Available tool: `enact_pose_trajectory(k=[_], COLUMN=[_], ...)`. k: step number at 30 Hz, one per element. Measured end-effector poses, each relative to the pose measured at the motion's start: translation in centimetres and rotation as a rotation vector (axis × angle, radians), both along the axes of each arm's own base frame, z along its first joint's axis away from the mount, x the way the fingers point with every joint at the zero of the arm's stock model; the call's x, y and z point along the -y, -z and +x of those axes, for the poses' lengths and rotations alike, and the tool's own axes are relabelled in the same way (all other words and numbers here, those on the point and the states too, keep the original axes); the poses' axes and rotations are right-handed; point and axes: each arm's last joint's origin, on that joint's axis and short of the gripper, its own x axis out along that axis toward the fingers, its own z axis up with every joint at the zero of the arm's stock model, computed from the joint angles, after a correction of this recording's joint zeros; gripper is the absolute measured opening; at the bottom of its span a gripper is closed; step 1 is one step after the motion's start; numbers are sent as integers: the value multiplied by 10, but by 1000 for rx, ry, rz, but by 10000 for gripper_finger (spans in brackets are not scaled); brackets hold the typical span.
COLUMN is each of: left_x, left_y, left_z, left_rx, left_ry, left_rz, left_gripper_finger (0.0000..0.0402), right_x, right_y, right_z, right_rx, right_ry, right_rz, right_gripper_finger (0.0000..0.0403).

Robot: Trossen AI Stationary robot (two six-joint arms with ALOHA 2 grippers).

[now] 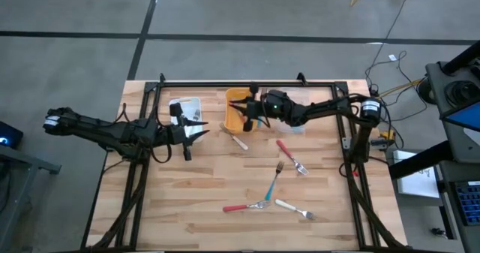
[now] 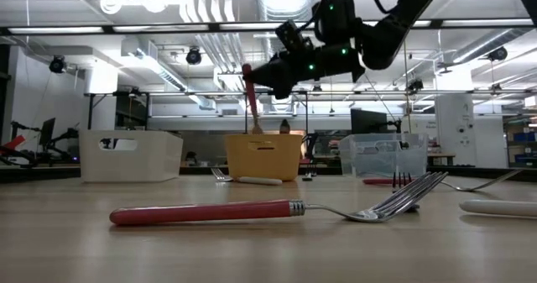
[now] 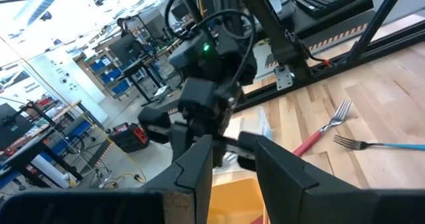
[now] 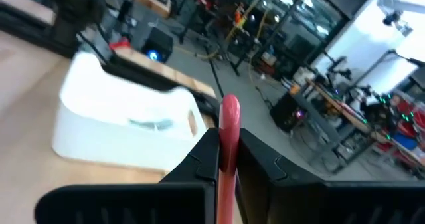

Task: Sort silverware by color (type)
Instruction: Put the pink fork into the yellow bin

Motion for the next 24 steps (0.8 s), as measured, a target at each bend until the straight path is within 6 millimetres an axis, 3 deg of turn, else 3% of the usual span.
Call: enact_pose_trajectory(k=[10, 24], left_x=[0, -1], left_y=[1, 2], left_z=[0, 0], left_rx=[-11, -19], left_ry=[-1, -6], left_rz=[2, 4], left_gripper_finger=[93, 93], right_x=[13, 13], right_y=[30, 39], right_z=[3, 3], right_rx=[-84, -128], right_ry=[32, 46], right_rz=[32, 64], right_gripper_finger=[23, 43])
